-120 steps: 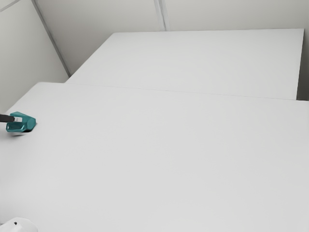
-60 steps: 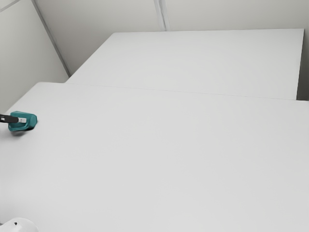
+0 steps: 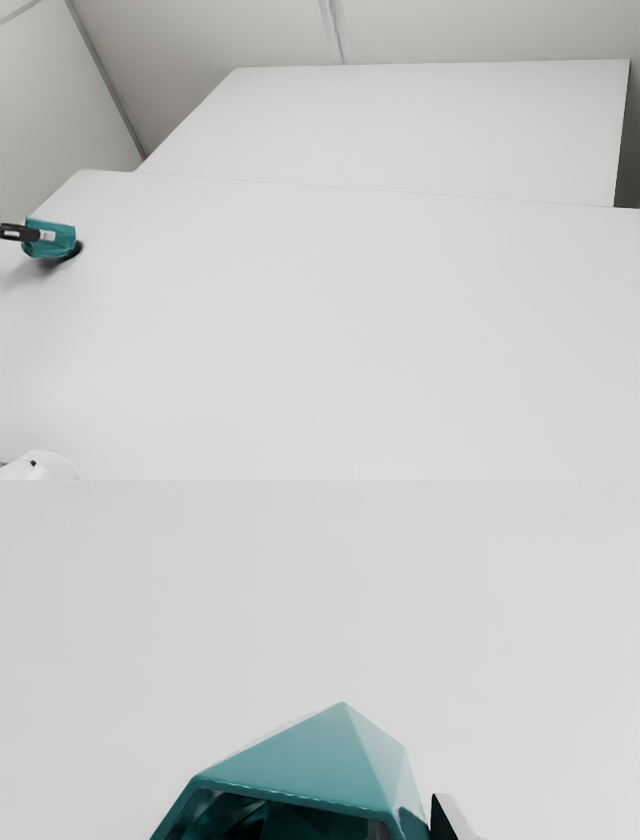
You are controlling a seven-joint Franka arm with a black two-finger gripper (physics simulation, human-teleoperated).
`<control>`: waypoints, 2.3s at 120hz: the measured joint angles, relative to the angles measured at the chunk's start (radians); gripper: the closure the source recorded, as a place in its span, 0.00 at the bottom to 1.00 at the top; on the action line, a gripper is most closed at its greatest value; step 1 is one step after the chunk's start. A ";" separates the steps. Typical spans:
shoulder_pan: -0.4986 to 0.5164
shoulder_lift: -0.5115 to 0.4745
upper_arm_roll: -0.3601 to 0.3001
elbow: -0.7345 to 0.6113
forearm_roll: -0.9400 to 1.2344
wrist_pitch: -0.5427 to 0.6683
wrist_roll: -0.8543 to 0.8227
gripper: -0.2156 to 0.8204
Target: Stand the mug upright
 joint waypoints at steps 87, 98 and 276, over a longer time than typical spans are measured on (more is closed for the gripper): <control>-0.214 -0.414 0.203 -0.262 0.103 -0.007 -0.083 0.97; -0.373 -0.481 0.364 -0.302 0.084 -0.022 -0.110 0.97; -1.277 -1.185 0.754 -1.134 0.438 -0.018 -0.957 0.97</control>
